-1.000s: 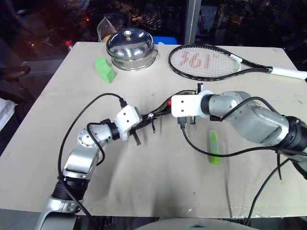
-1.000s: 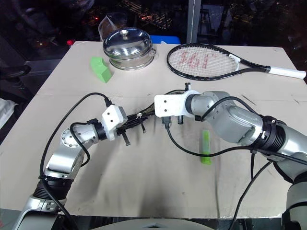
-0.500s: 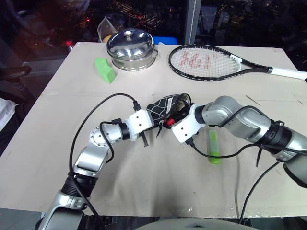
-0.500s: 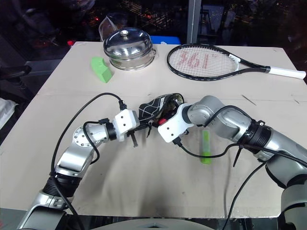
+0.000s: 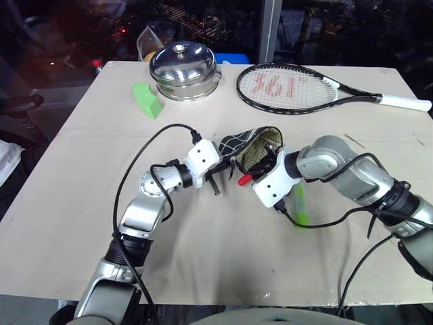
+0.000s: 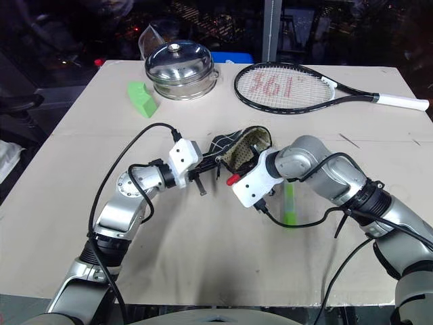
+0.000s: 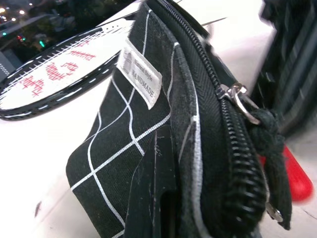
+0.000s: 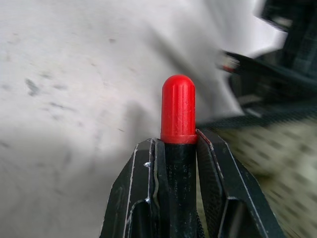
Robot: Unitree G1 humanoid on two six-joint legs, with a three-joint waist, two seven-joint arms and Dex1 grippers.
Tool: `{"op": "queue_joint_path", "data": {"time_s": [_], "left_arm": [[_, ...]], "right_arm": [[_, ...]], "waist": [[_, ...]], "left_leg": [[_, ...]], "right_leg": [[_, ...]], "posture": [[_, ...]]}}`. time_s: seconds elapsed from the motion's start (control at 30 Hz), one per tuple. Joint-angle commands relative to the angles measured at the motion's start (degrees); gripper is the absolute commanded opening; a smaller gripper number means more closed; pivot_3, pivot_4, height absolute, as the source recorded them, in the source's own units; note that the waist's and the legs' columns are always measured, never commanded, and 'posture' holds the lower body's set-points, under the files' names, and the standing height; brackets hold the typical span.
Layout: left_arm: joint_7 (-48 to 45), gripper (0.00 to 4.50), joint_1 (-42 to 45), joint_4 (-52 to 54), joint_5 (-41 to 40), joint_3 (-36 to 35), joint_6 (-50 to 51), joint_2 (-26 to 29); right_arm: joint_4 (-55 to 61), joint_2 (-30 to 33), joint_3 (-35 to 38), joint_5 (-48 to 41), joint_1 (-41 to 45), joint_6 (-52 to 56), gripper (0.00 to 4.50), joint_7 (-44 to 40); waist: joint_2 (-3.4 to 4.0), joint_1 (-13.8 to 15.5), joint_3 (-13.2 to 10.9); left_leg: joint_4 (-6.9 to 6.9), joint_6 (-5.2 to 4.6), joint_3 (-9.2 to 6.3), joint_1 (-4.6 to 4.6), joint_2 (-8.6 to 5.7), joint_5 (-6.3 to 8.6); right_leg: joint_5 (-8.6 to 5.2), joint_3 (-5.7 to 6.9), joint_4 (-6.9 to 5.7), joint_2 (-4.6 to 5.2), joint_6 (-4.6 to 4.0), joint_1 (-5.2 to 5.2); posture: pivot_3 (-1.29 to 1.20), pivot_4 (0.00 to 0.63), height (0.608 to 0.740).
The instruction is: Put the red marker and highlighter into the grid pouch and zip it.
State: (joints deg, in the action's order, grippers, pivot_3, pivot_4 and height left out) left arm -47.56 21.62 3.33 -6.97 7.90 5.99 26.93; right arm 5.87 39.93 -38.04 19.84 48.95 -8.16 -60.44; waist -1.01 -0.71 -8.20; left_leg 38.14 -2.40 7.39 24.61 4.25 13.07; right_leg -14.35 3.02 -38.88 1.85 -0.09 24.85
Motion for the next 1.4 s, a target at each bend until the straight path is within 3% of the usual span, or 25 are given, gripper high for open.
{"op": "queue_joint_path", "data": {"time_s": [0.03, 0.3, 0.57, 1.0, 1.2, 1.23, 1.3, 1.33, 1.4], "left_arm": [[-0.82, 0.0, 0.16, 0.53, -1.05, -0.35, -0.45, 0.4], [-1.68, 0.0, -2.3, -0.98, -0.27, -0.33, -3.93, 1.7], [-2.32, 0.0, -2.46, -0.02, -1.67, -0.89, -3.75, 1.28], [-4.91, 0.0, -6.11, 5.81, -3.33, -0.73, -6.89, 2.97], [-4.67, 0.0, -6.25, 6.62, -3.6, -0.8, -6.48, 2.74], [-4.64, 0.0, -6.29, 6.74, -3.63, -0.79, -6.41, 2.7], [-4.52, 0.0, -6.31, 6.83, -3.66, -0.8, -6.21, 2.63], [-4.48, 0.0, -6.27, 6.82, -3.66, -0.82, -6.08, 2.61], [-4.16, 0.0, -6.08, 6.57, -3.44, -0.86, -5.62, 2.6]], "right_arm": [[2.31, -1.14, 3.23, 0.03, 1.78, 0.64, 0.3, -1.55], [13.58, -3.16, 11.34, -12.98, -0.13, 12.09, 0.3, -8.26], [17.18, -2.57, 14.9, -20.63, -4.54, 14.81, 0.3, -9.88], [4.28, -5.93, 15.7, -22.41, -2.87, 15.66, 0.3, -10.09], [-0.69, -4.95, 13.58, -18.65, -1.69, 19.33, 0.3, -10.64], [-0.98, -4.89, 13.35, -18.88, -0.98, 22.05, 1.1, -11.62], [-0.81, -4.59, 13.25, -18.94, -0.35, 24.68, 1.63, -12.69], [-0.38, -4.42, 13.51, -18.32, -0.41, 25.3, 2.27, -12.03], [1.84, -3.46, 14.36, -18.54, -0.9, 27.34, 2.97, -12.07]], "waist": [[0.0, 0.03, 0.0], [0.0, 0.0, 0.0], [-0.01, 0.08, 0.01], [0.0, 0.23, 0.0], [0.0, 0.18, 0.0], [0.0, 0.17, 0.0], [0.0, 0.0, 0.0], [0.0, 0.0, 0.0], [0.0, 0.06, 0.0]], "left_leg": [[0.02, 0.0, 0.01, 0.0, 0.0, 0.0], [0.06, -0.01, -0.02, 0.03, 0.02, 0.0], [0.11, -0.03, -0.03, 0.02, 0.0, 0.02], [0.12, -0.03, -0.05, 0.05, -0.03, 0.02], [0.13, -0.03, -0.08, 0.06, -0.03, 0.02], [0.13, -0.03, -0.08, 0.05, -0.02, 0.02], [0.13, -0.03, -0.06, 0.04, -0.02, 0.02], [0.13, -0.03, -0.07, 0.04, 0.0, 0.02], [0.12, -0.03, -0.09, 0.05, 0.0, 0.02]], "right_leg": [[0.0, 0.0, -0.01, -0.03, 0.0, 0.0], [0.01, -0.04, -0.04, -0.02, -0.01, -0.01], [0.01, -0.02, -0.04, -0.02, -0.01, -0.04], [0.01, -0.07, -0.03, -0.05, -0.01, -0.04], [0.01, -0.06, -0.03, -0.05, -0.01, -0.05], [0.01, -0.07, -0.05, -0.05, -0.01, -0.05], [0.01, -0.08, -0.05, -0.05, -0.01, -0.04], [0.01, -0.08, -0.06, -0.05, -0.01, -0.04], [0.01, -0.08, -0.05, -0.05, -0.01, -0.04]], "posture": [[0.0, 0.15, 0.74], [0.0, 0.15, 0.74], [0.0, 0.15, 0.74], [0.0, 0.15, 0.74], [0.0, 0.15, 0.74], [0.0, 0.15, 0.74], [0.0, 0.15, 0.74], [0.0, 0.15, 0.74], [0.0, 0.15, 0.74]]}}
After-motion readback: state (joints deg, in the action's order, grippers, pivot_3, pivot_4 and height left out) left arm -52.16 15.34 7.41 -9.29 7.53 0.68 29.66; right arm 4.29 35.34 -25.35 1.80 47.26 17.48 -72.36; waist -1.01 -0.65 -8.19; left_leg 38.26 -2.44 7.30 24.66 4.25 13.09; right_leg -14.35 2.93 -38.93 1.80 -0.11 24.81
